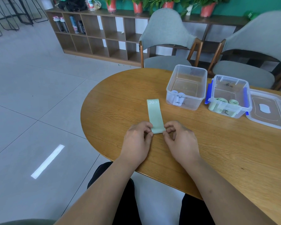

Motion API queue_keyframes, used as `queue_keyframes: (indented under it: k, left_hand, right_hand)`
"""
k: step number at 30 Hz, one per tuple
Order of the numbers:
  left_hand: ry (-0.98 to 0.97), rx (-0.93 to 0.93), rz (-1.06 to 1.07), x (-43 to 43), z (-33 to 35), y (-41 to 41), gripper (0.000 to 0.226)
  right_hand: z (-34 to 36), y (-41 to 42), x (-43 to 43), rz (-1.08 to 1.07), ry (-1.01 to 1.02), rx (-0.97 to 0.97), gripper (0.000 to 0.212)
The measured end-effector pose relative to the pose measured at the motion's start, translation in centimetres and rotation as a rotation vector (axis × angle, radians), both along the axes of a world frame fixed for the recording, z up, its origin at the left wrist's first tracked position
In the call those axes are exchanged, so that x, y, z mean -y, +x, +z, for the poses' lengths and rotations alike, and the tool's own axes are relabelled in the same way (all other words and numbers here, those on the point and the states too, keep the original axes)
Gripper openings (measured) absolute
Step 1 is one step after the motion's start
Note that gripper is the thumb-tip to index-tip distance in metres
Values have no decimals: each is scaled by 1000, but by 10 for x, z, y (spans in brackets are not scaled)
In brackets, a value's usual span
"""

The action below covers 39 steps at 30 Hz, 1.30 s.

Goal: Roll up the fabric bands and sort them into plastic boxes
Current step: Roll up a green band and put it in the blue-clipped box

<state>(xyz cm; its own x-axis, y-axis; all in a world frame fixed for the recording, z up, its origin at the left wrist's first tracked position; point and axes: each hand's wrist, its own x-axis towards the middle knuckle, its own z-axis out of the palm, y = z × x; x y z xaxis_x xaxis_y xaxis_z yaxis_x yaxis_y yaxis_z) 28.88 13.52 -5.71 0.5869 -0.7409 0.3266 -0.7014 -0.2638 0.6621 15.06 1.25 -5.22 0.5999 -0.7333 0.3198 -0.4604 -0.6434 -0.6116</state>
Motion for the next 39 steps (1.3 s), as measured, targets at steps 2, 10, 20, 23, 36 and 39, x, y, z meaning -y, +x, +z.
queue_keyframes:
  k: [2,10,20,23,36,39]
  left_hand:
    - [9,-5,9,0,0,0,20]
    - [26,23,12,1,-1,0,21]
    - [0,-5,-1,-2,1,0,18]
    - [-21,8,-5,-4,1,0,17]
    - [-24,34,12,-3,0,-1,18]
    - [0,35,9,-3,-2,-1,24]
  right_hand:
    - [0,0,1,3,-6,2,16]
    - [3,0,-2,17,-50,-17,21]
    - [1,-5,-1,34,-26,36,21]
    - [1,-6,-1,40,-15,46,21]
    - [0,-3,-1,35,-39,43,17]
    - [-1,-2,-3,43,-60,10,28]
